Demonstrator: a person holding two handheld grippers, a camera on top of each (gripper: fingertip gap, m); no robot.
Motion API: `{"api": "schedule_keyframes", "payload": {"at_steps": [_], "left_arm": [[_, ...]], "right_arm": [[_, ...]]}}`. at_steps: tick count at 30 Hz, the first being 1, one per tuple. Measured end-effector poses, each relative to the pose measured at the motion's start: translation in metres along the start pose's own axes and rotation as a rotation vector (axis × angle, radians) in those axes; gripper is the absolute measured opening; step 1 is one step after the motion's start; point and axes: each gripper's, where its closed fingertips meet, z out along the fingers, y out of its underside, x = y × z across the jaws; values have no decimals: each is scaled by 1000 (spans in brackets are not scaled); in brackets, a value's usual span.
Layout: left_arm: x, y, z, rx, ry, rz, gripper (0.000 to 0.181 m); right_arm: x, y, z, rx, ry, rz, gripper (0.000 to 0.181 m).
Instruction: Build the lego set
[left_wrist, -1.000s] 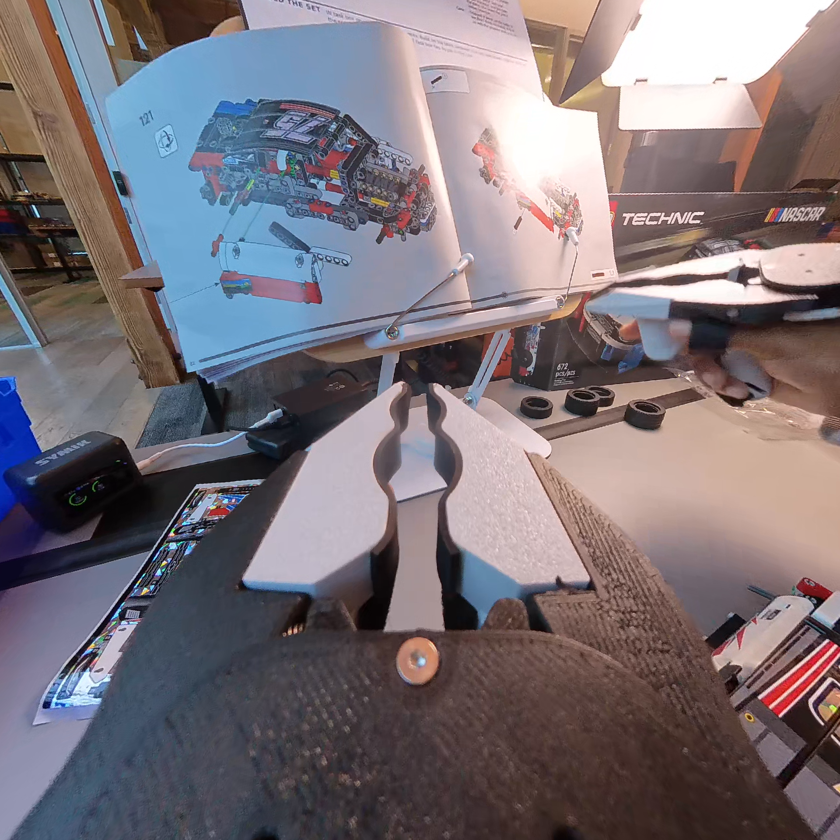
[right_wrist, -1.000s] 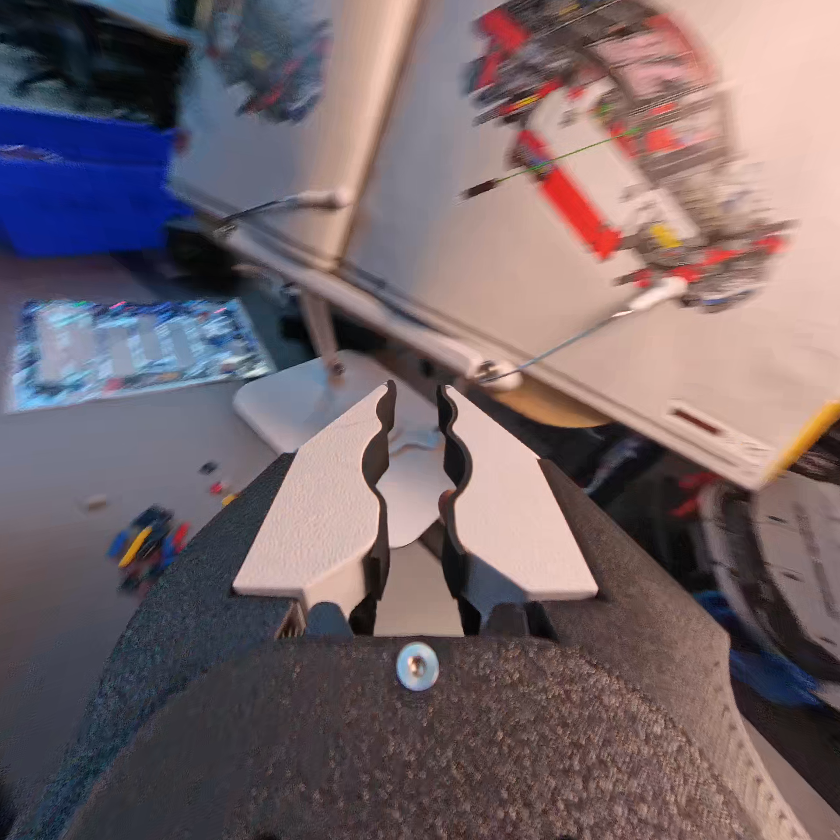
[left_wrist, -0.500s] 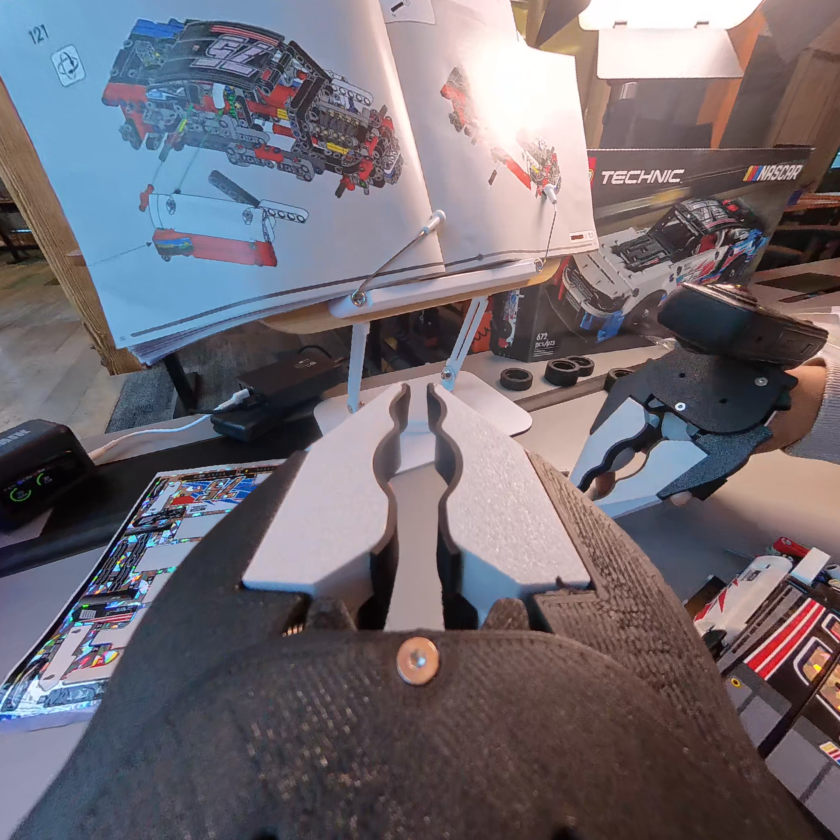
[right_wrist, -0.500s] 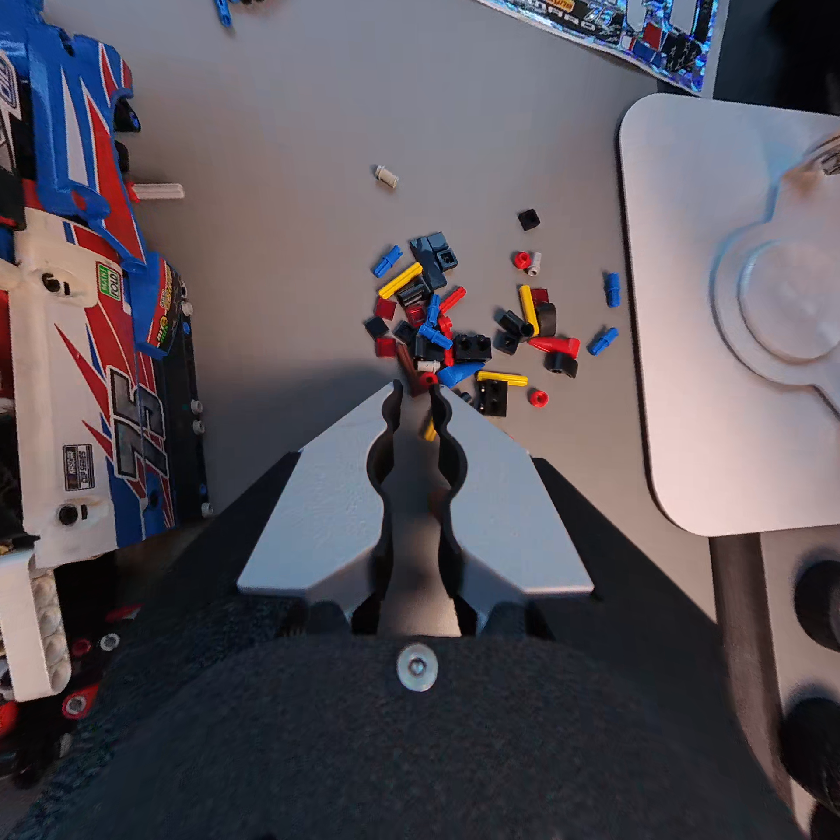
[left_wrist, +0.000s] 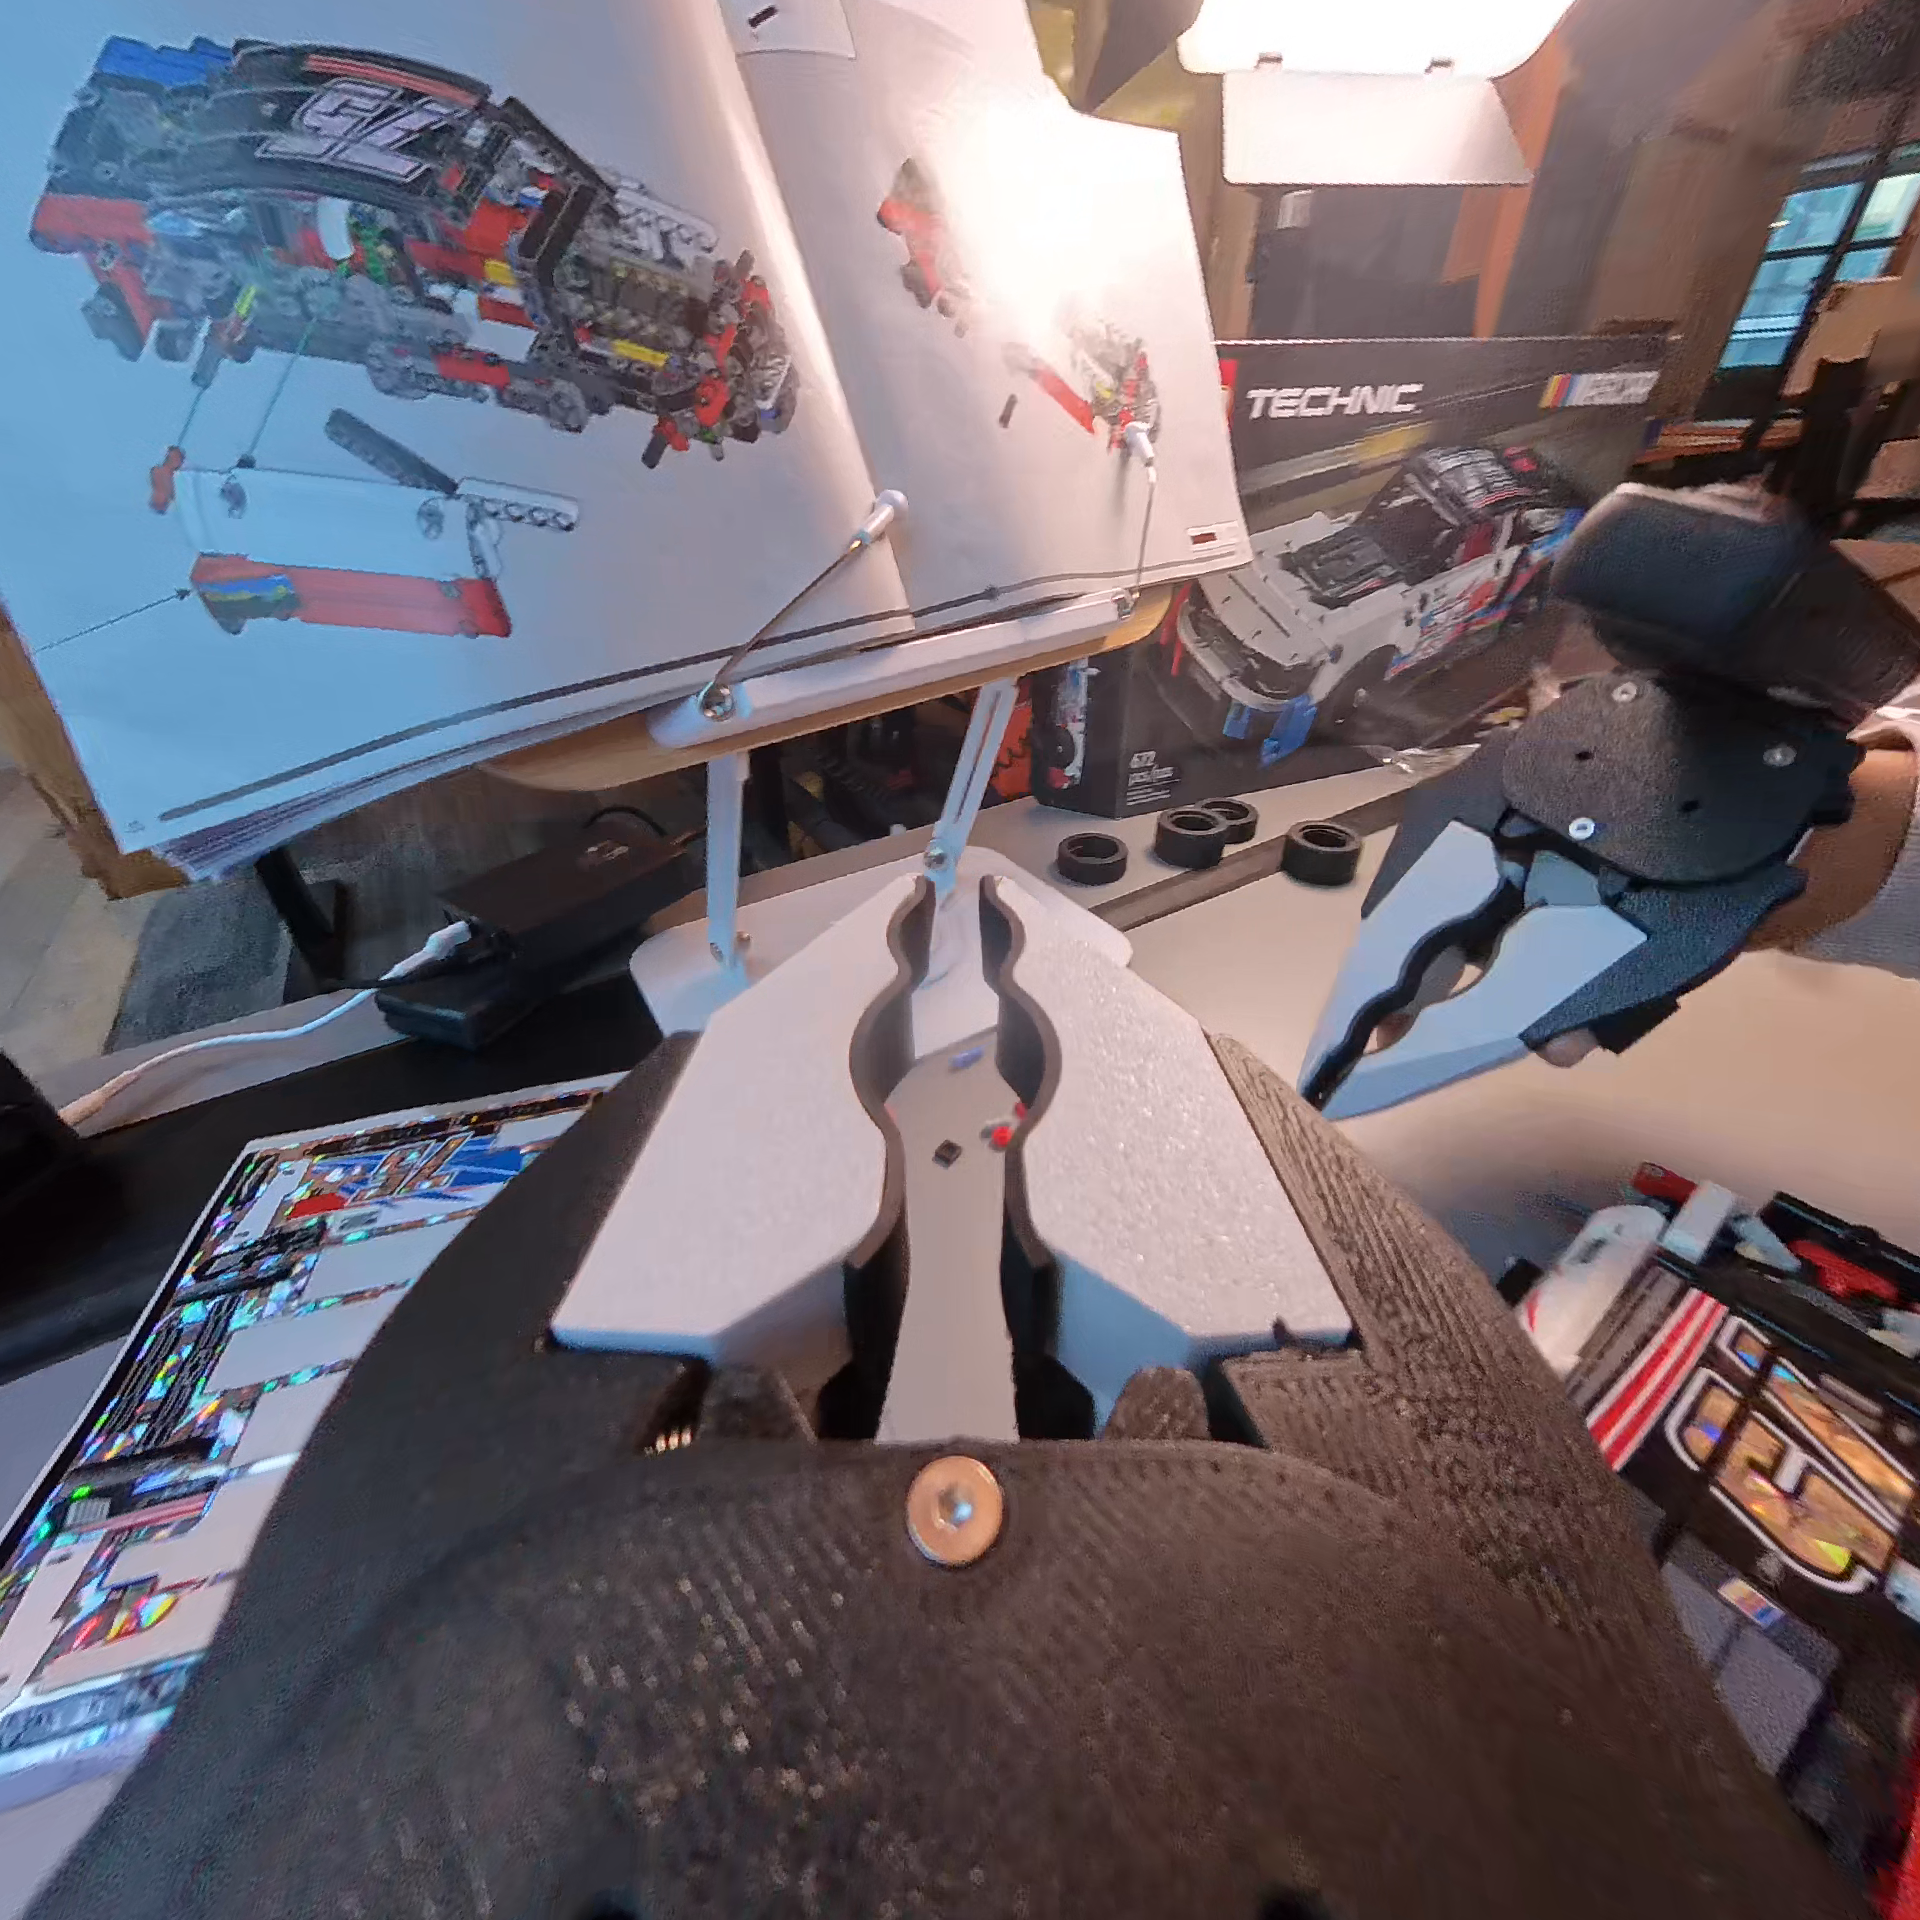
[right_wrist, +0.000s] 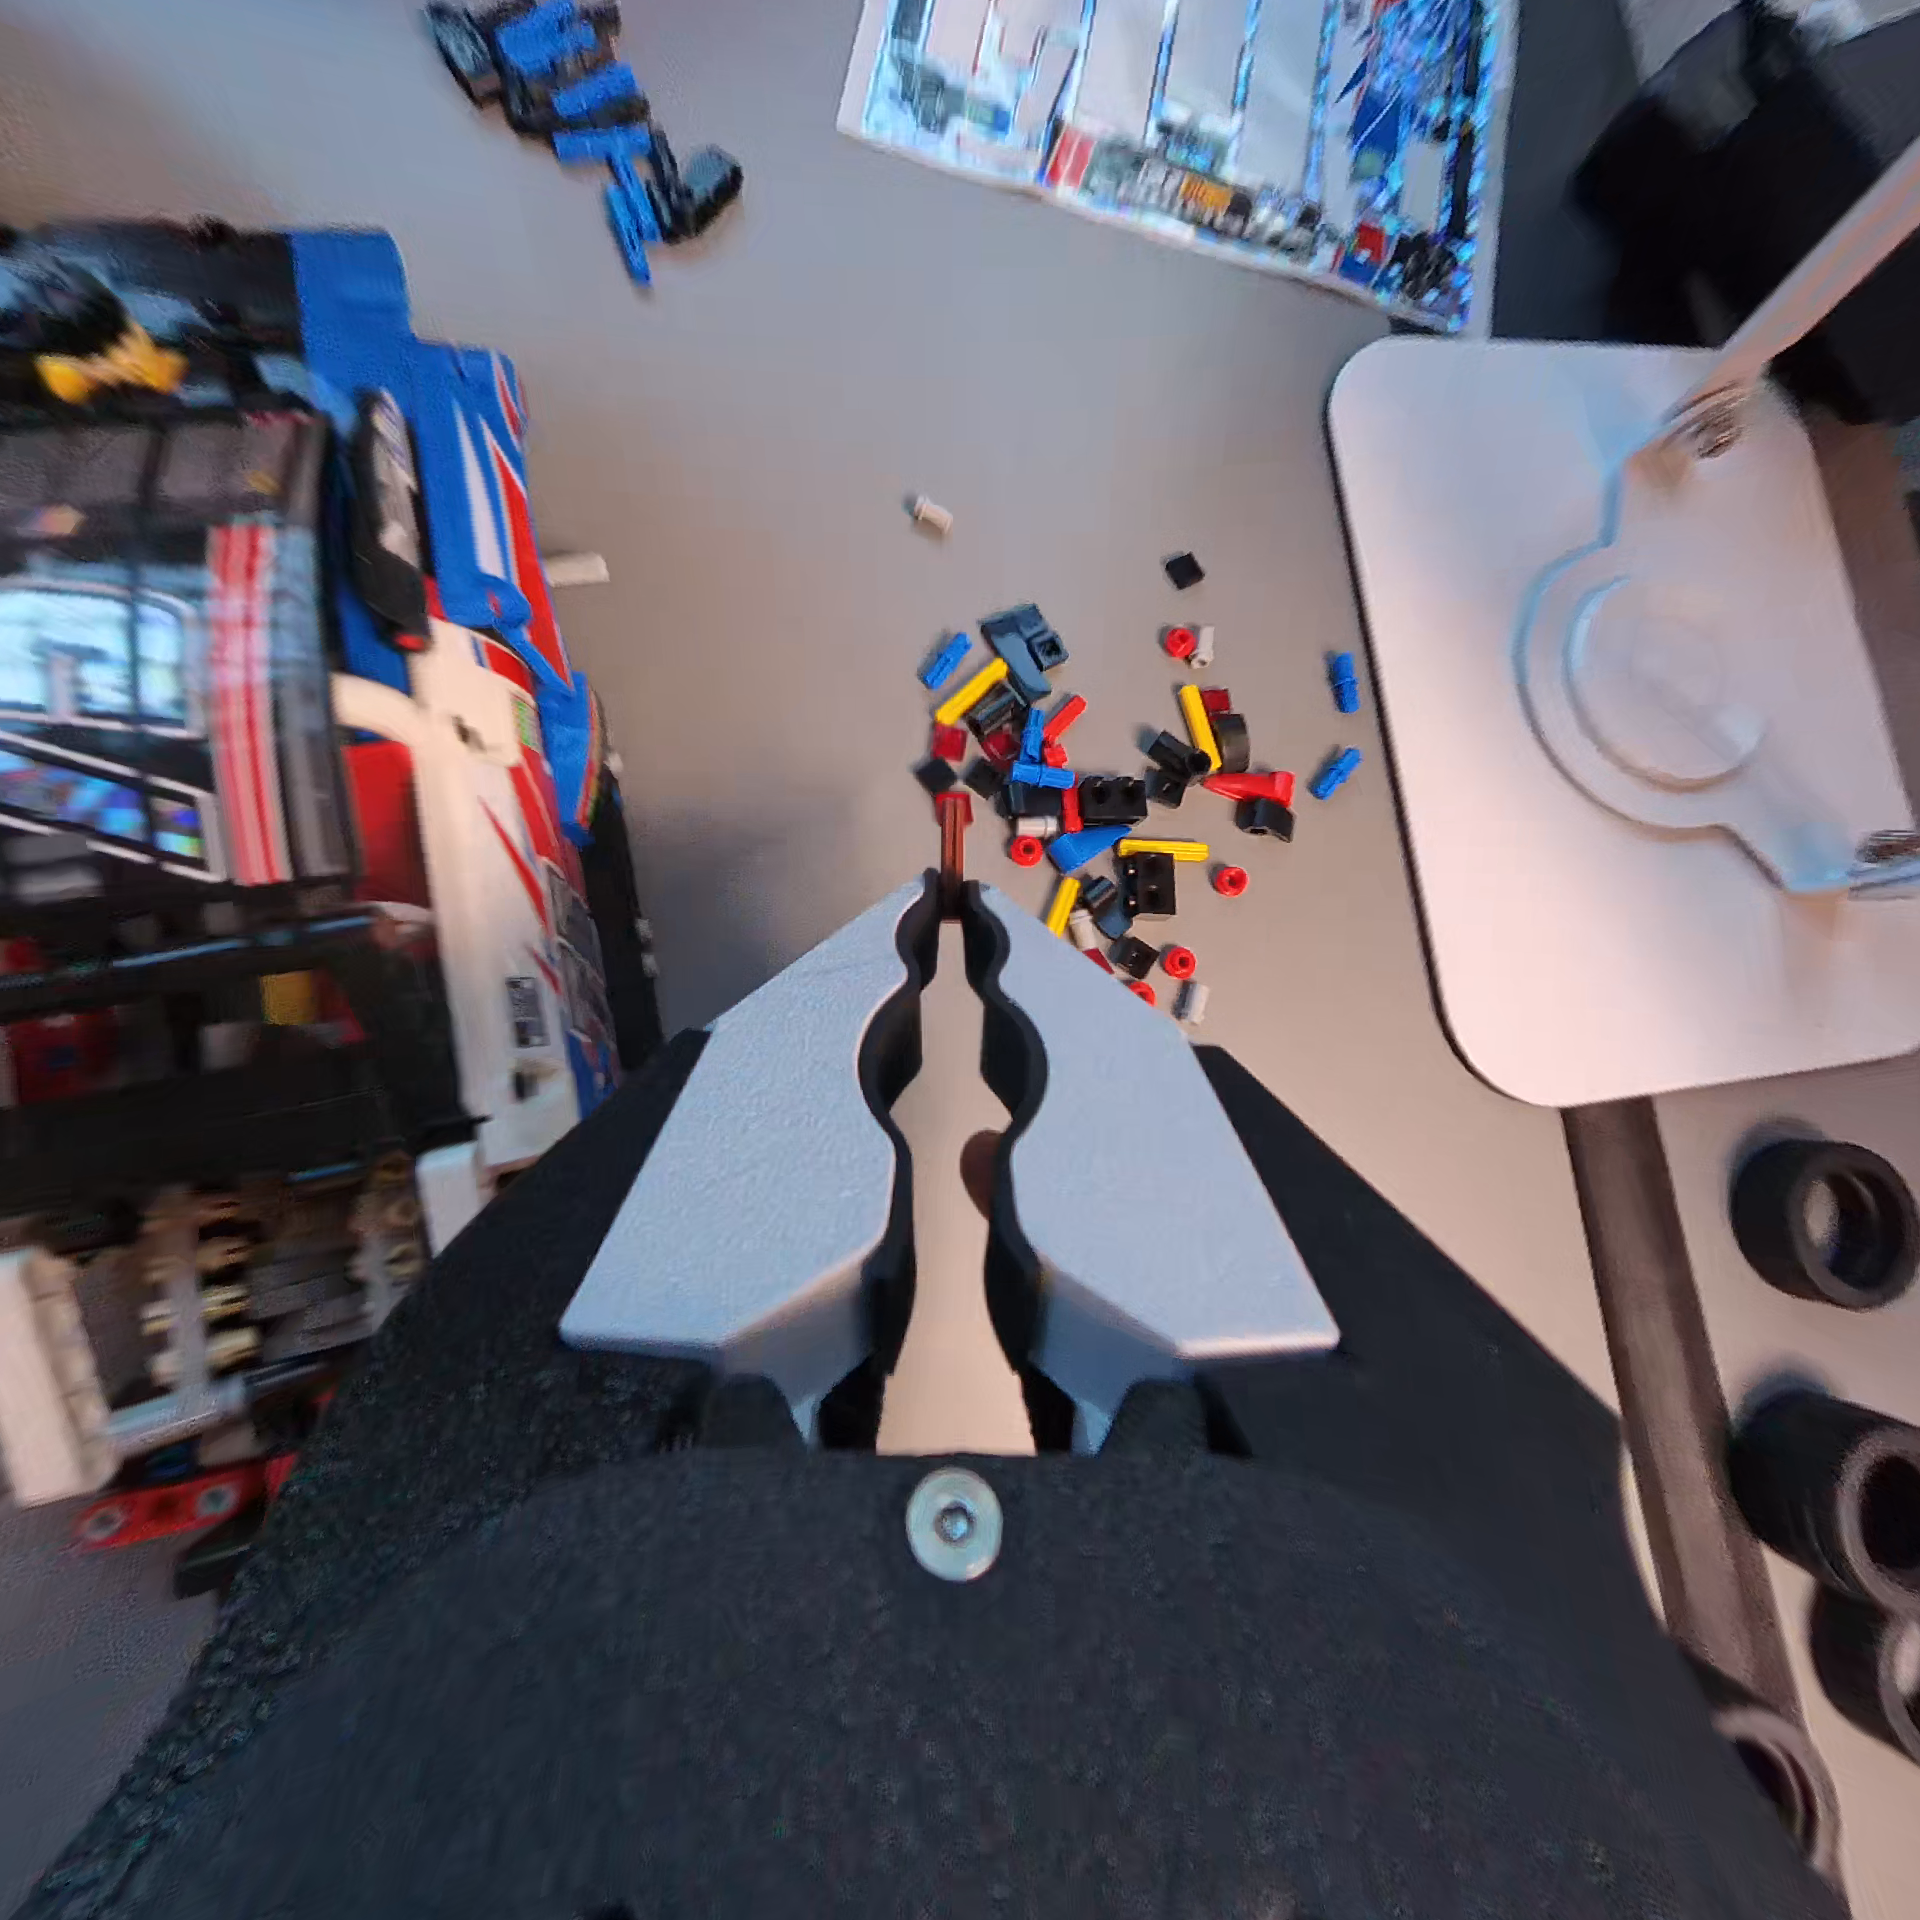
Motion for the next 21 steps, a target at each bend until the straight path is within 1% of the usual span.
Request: {"api": "schedule_keyframes", "payload": {"at_steps": [4,7,9,11,12,15,16,19,21], "left_arm": [[43,-21,-8,2,213,51,8],[93,-34,-25,-39,451,114,12],[127,-38,-42,-79,606,155,17],[155,-40,-59,-102,724,204,22],[166,-40,-65,-112,758,235,22],[189,-37,-78,-129,813,335,21],[196,-35,-82,-134,832,361,17],[210,-30,-90,-146,856,415,9],[217,-28,-96,-148,864,439,7]], "right_arm": [[-14,-35,-65,112,124,49,1],[-41,-58,-107,179,179,55,1],[-64,-71,-125,217,187,41,1],[-86,-80,-137,240,190,15,1],[-96,-83,-140,244,189,1,0],[-122,-88,-145,243,174,-33,0],[-130,-89,-146,238,171,-42,0],[-148,-90,-149,220,167,-85,0],[-158,-90,-149,209,159,-106,0]]}}
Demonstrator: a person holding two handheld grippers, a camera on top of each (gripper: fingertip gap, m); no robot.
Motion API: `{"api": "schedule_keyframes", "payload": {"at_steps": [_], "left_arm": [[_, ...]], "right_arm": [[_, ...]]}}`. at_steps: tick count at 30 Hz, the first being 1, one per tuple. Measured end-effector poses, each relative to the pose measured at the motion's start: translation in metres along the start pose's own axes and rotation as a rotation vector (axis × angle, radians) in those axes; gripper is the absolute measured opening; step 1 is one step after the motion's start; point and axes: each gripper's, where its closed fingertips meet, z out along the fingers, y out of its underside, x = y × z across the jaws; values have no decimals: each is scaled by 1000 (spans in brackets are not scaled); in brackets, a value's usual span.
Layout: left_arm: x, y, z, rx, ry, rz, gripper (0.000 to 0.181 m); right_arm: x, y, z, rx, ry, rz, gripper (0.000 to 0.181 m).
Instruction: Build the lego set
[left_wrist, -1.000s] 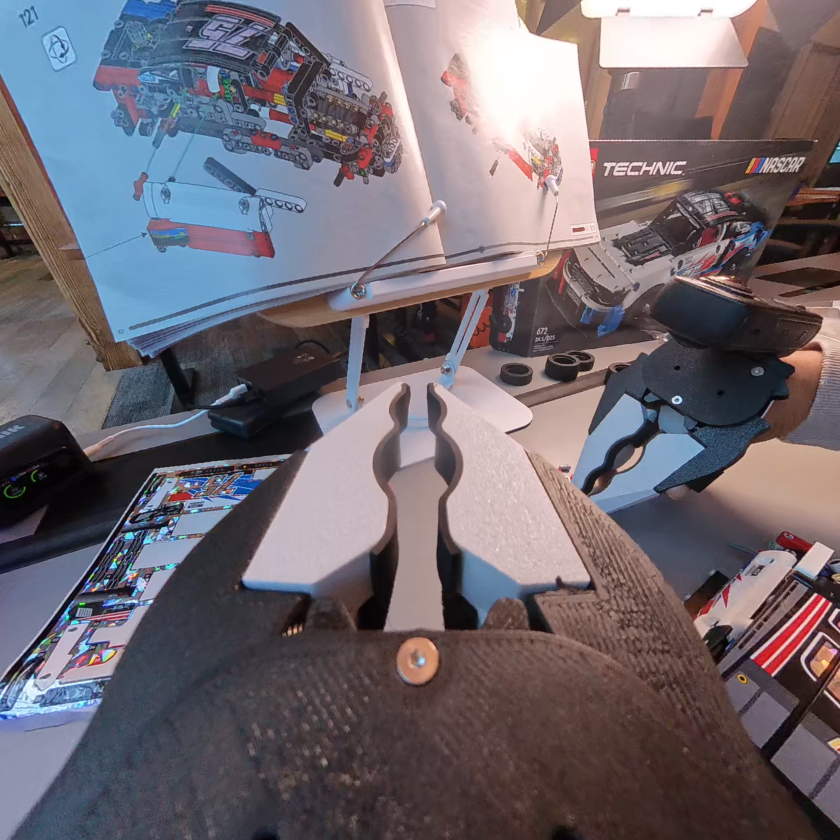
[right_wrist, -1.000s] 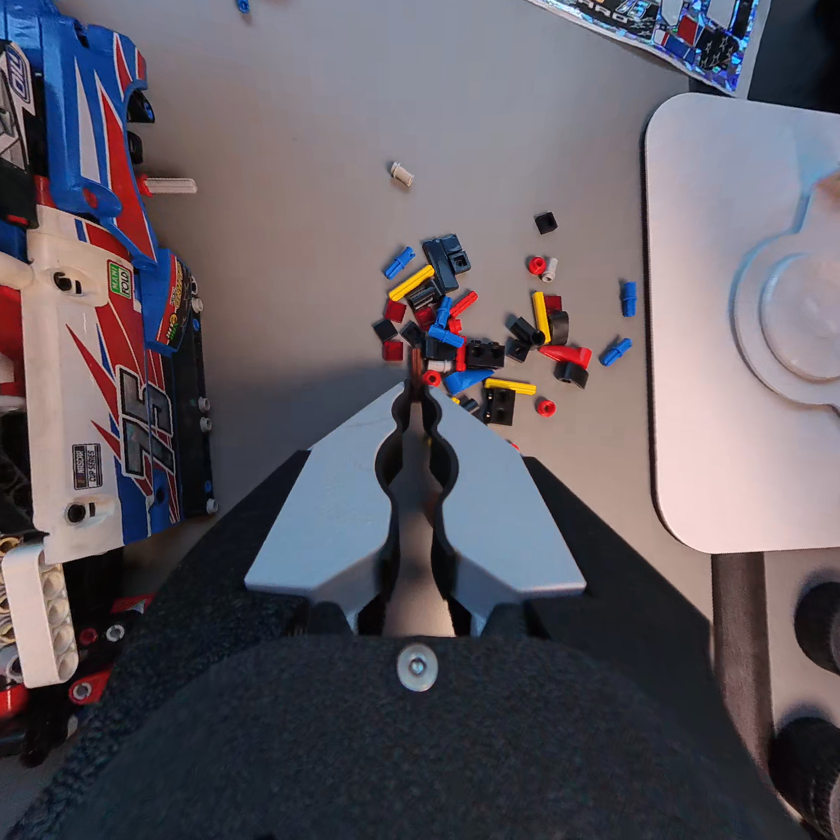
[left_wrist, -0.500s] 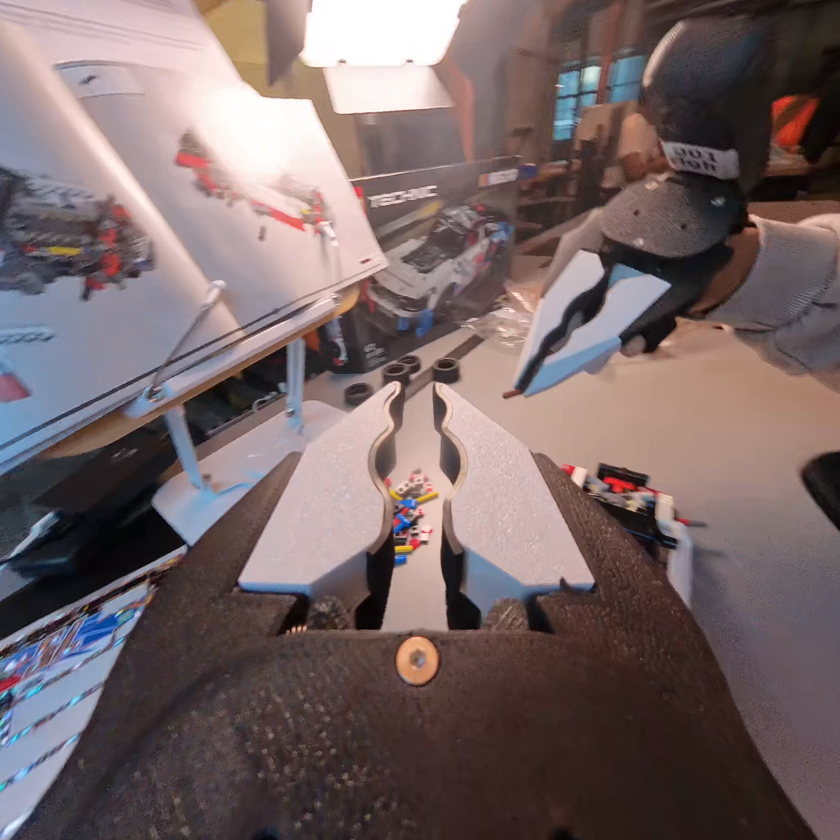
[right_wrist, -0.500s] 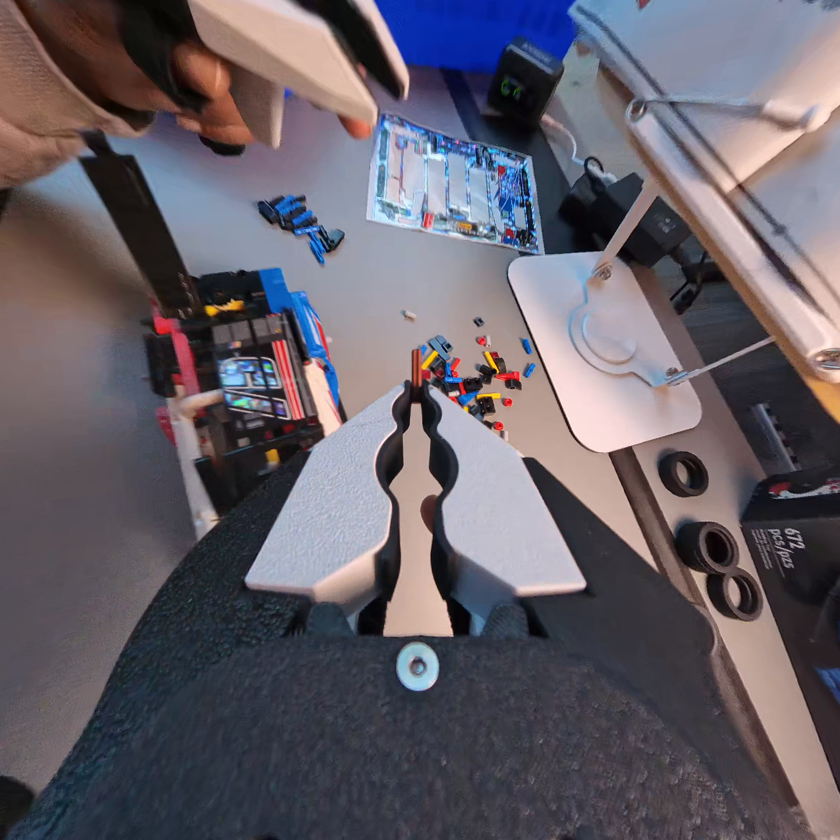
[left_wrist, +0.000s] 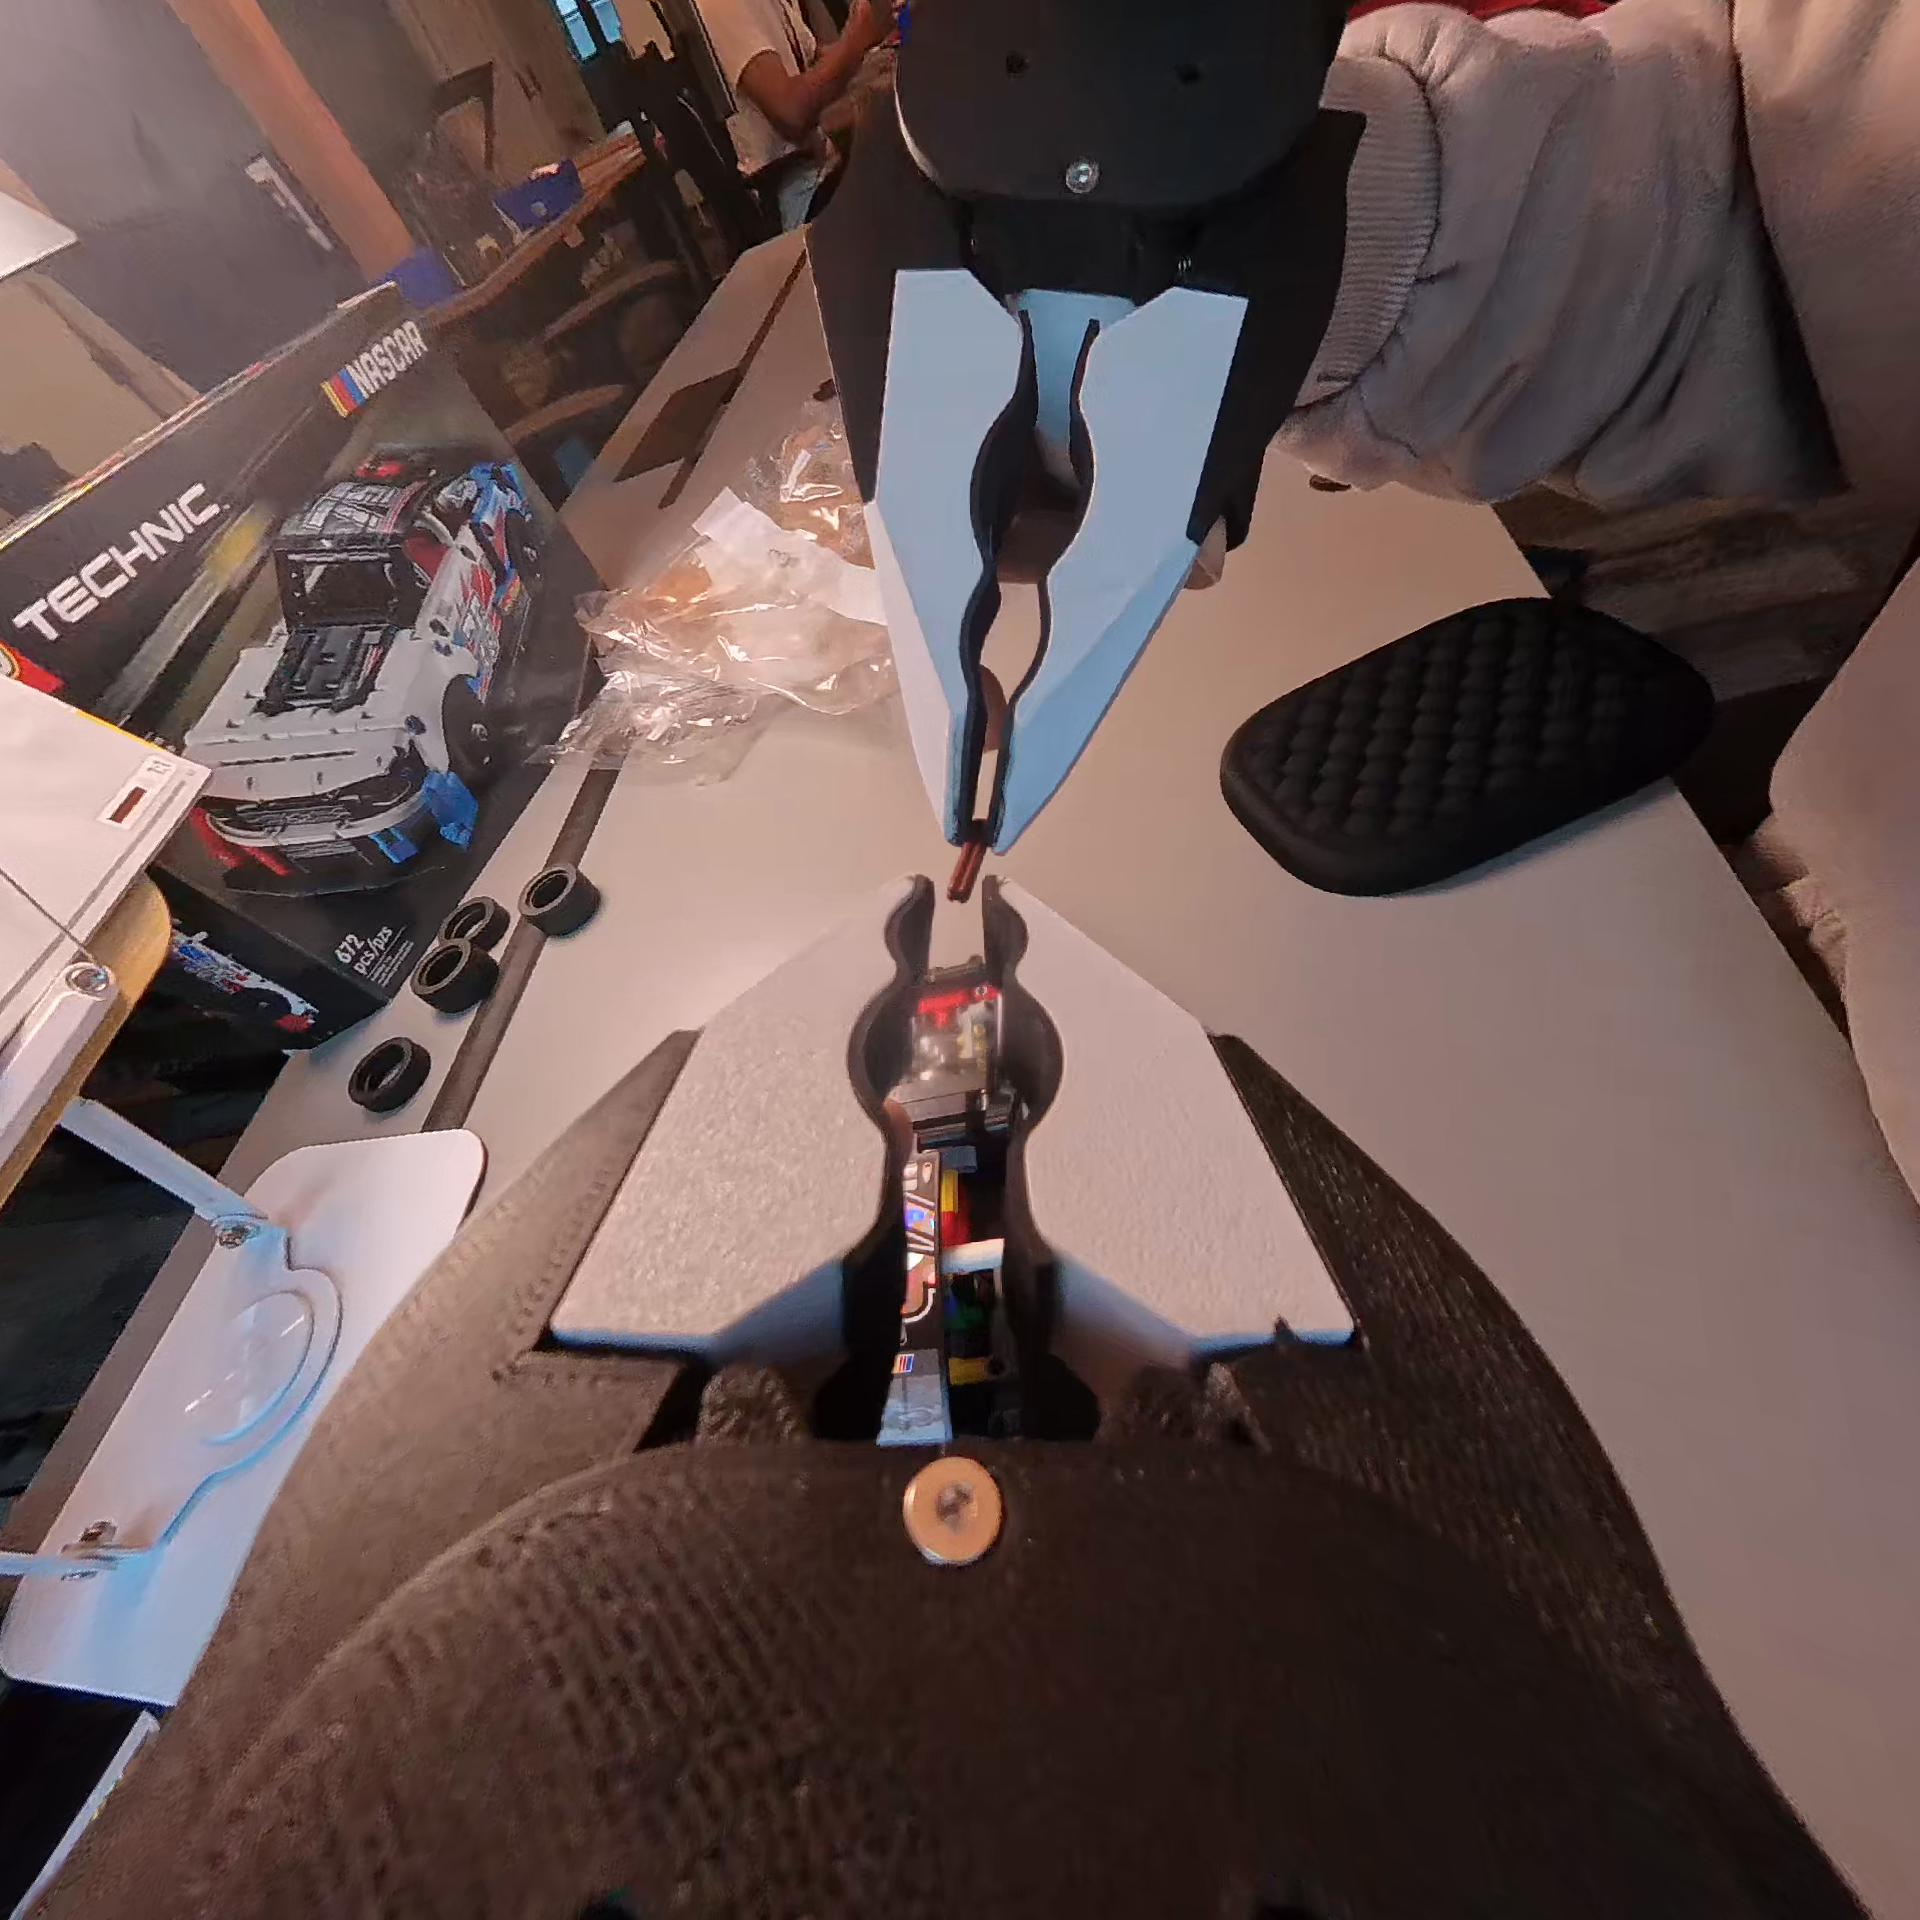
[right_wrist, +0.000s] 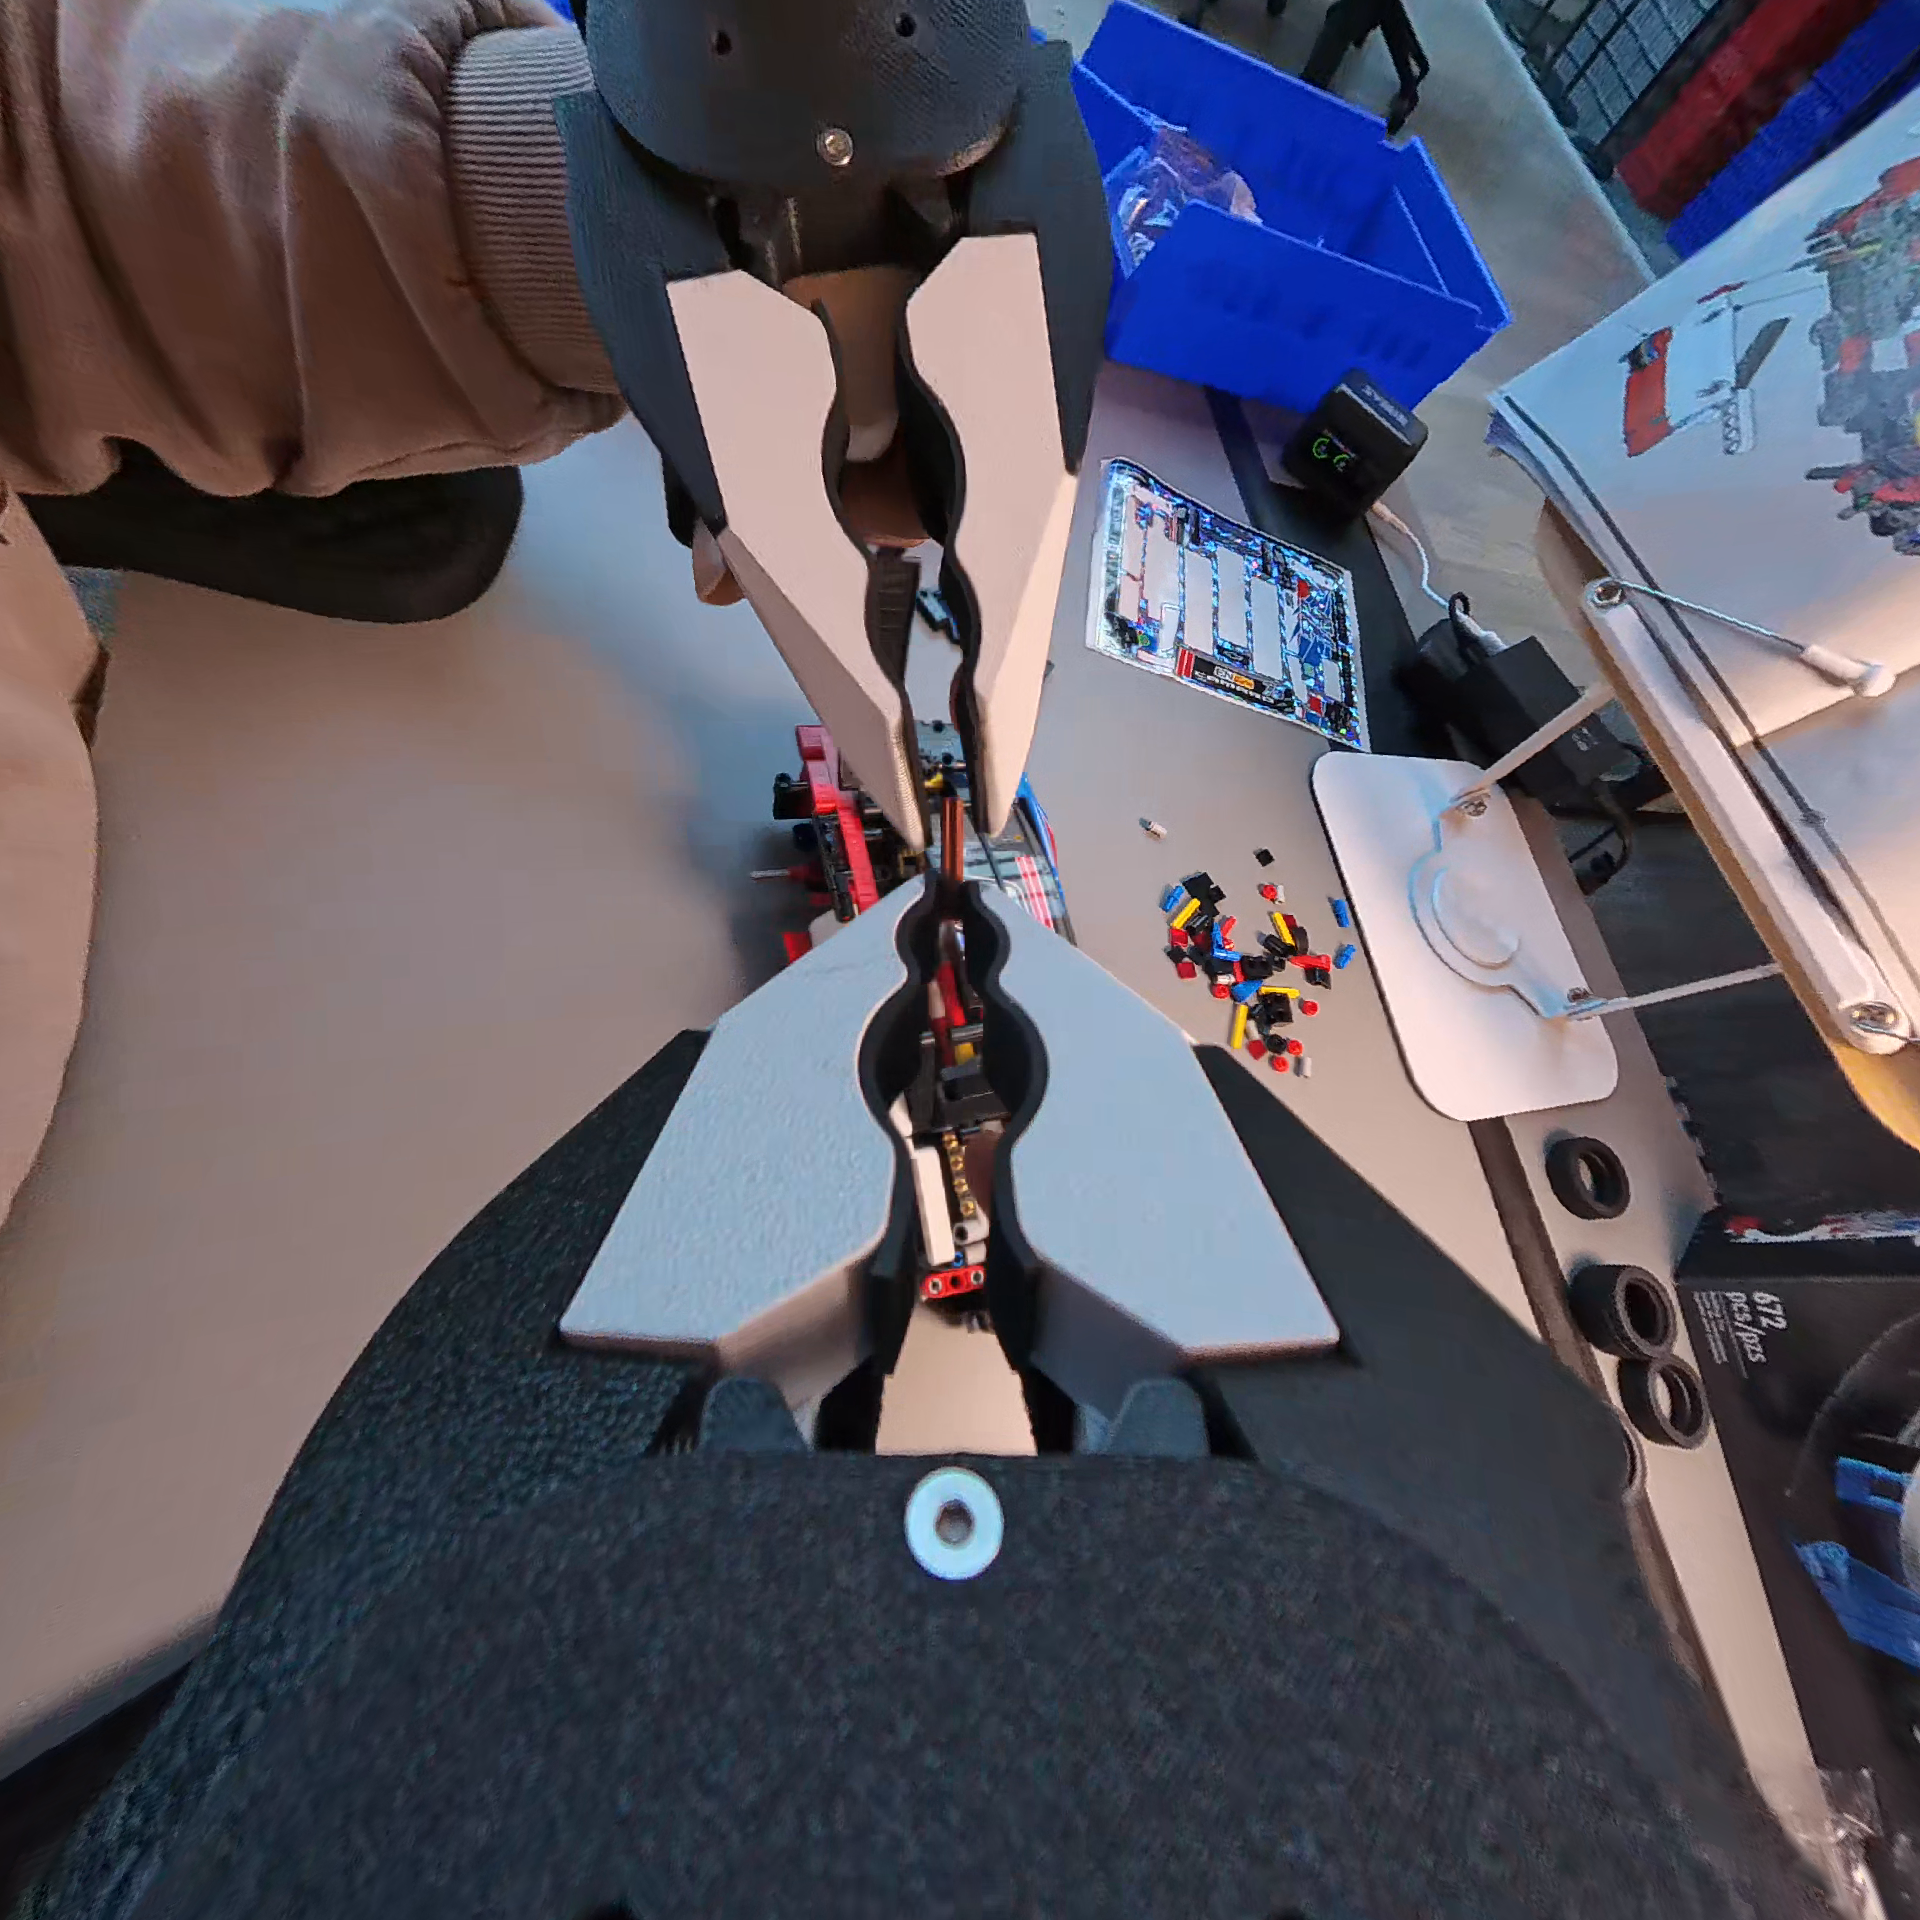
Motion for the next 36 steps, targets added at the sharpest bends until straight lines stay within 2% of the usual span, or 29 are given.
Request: {"api": "schedule_keyframes", "payload": {"at_steps": [7,9,12,14,21,25,27,29,30,33,36], "left_arm": [[25,-1,-3,-18,27,28,1],[31,-7,-9,47,64,-39,1],[42,-14,-20,174,169,-173,1],[48,-15,-24,240,233,-237,1],[61,-19,-29,384,343,-378,1],[73,-15,-29,395,369,-419,1],[79,-9,-30,378,348,-427,5],[76,-2,-38,355,294,-424,26],[69,3,-44,335,234,-412,30],[32,28,-65,214,-23,-341,31],[-8,65,-94,53,-290,-279,36]], "right_arm": [[-24,-3,-2,23,-27,-44,0],[-30,-11,-5,116,-41,-57,1],[-47,-24,-11,282,-87,-21,14],[-53,-29,-11,346,-60,-31,12],[-61,-30,-11,391,7,-56,3],[-73,-29,-11,408,10,-47,3],[-80,-24,-9,412,6,-16,2],[-78,-9,-7,390,36,39,2],[-74,3,-6,368,59,72,2],[-55,41,-5,307,159,192,2],[-39,73,-2,266,258,295,2]]}}
